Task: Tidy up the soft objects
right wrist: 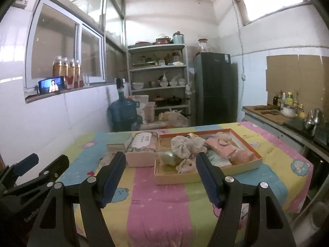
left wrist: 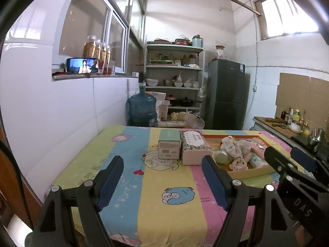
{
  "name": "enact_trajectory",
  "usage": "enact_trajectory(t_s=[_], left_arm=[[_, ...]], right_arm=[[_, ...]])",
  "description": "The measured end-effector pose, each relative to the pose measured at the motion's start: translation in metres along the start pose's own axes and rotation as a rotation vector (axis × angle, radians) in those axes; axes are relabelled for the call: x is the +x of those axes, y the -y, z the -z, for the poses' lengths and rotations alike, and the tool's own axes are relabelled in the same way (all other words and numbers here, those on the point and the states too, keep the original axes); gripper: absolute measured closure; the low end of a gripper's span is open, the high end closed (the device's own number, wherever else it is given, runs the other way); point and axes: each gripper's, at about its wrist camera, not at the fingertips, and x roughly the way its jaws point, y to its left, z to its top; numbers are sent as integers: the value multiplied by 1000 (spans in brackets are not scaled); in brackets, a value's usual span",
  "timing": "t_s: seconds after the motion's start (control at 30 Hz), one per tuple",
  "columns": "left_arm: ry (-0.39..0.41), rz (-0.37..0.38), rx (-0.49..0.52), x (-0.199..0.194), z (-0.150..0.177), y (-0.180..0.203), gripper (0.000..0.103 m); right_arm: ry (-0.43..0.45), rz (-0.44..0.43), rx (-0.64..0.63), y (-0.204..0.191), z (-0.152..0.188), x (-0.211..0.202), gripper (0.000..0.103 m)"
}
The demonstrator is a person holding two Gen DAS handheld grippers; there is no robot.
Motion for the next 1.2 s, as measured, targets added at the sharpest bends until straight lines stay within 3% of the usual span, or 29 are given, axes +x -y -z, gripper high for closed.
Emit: enact_trajectory(t_s=[1.2], left_arm=[[28,14,-7,-18,1,-3,25]], right_arm=[[11,-16,-4,-3,1,-13,30]])
